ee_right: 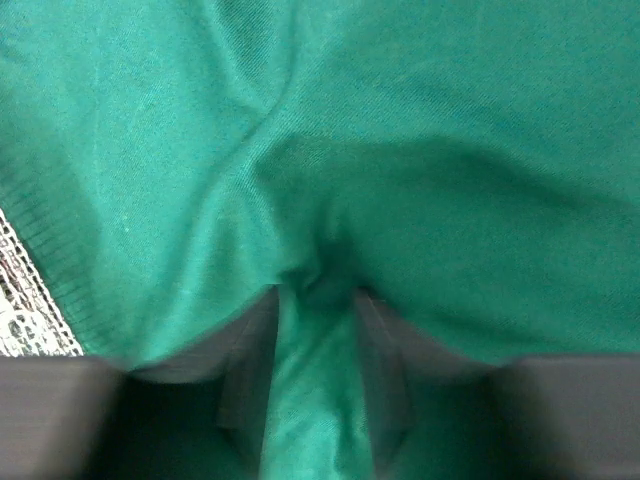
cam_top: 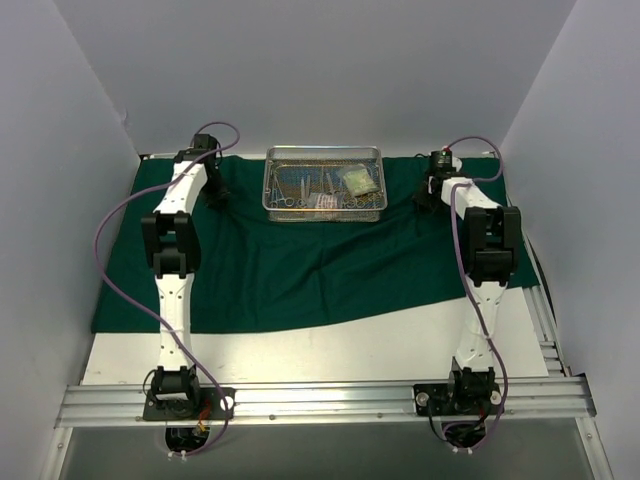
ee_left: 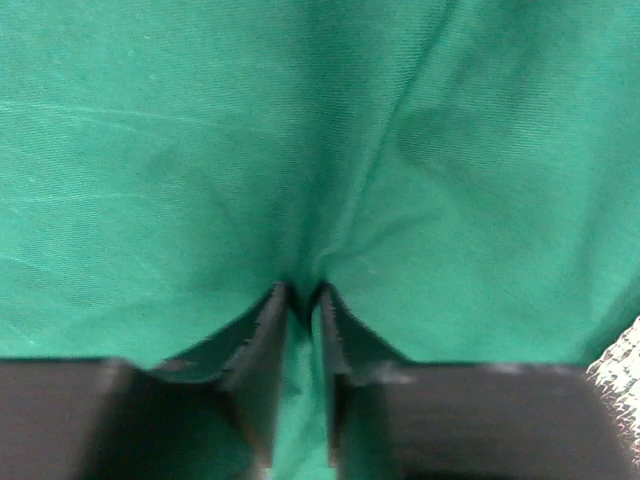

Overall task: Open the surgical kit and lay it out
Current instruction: Smooth out the surgical kit at the center of the board.

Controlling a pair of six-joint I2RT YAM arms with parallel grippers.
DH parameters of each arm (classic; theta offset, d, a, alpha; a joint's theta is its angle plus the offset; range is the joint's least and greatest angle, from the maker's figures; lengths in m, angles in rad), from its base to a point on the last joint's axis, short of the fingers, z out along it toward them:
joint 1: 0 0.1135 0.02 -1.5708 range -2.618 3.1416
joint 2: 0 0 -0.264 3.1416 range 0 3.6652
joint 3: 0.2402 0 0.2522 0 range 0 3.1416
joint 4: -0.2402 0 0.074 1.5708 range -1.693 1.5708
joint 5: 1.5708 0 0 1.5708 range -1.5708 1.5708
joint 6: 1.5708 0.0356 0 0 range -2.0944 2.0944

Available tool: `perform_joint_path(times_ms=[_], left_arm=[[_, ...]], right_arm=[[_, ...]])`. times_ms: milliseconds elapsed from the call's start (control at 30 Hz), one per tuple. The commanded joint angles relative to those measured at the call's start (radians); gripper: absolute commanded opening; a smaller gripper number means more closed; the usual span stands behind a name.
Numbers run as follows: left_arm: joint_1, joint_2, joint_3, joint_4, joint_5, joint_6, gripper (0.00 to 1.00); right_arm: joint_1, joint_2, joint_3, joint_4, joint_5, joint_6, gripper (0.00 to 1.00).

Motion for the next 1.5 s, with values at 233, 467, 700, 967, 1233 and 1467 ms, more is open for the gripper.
perform_joint_path(times_ms=[233,467,700,967,1233,1467], left_arm=[[0.059,-0.321,-0.209,0.039,-0.056,0.002,0.87],[0.061,-0.693,-0.614,0.135,-0.048,-0.05,0.94],[0.05,-0.948,-0.99,0.211,-0.004,-0.052,0.94],[0.016,-1.201,-1.251,0.252,-0.011,-0.029,0.94],[0.016,-1.217,-1.262,0.253,-0.028,-0.026,0.94],[0.016,-1.217,-1.271,0.25,-0.042,-0.027,0.94]], right_arm=[[-0.03,-0.284,-0.117,-0.148,0.144,-0.047,0.64],[-0.043,-0.563,-0.4,-0.11,0.216,0.062,0.71],[-0.07,-0.725,-0.692,0.054,0.118,0.133,0.78],[-0.085,-0.78,-0.939,0.262,0.064,0.208,0.79],[-0.108,-0.797,-1.068,0.195,0.053,0.301,0.79],[-0.145,-1.007,-1.175,-0.073,0.101,0.384,0.78]])
